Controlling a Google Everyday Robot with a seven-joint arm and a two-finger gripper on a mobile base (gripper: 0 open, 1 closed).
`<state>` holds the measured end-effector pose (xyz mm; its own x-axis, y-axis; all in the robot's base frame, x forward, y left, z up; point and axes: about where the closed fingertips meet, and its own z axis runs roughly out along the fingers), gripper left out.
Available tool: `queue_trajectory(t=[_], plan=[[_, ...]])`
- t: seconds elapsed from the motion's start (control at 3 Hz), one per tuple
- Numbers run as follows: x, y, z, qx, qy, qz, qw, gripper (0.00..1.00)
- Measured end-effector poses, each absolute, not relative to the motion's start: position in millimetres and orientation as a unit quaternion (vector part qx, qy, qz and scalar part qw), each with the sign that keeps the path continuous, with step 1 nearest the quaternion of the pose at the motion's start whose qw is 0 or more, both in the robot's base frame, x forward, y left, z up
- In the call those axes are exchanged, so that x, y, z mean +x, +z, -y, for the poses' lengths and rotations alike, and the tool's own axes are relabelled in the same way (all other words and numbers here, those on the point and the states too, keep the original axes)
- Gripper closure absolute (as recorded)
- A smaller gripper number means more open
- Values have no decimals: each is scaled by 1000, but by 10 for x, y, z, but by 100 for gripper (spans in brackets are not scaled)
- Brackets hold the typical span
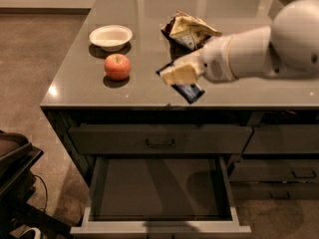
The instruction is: Place rxbar blueberry into middle drawer
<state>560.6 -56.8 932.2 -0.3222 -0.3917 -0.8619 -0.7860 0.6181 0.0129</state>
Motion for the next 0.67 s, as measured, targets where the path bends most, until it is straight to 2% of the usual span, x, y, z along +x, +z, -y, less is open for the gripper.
queue_trajectory(t=[0.67], plan=[[4783, 9046, 258, -264, 228, -798, 491, 100]])
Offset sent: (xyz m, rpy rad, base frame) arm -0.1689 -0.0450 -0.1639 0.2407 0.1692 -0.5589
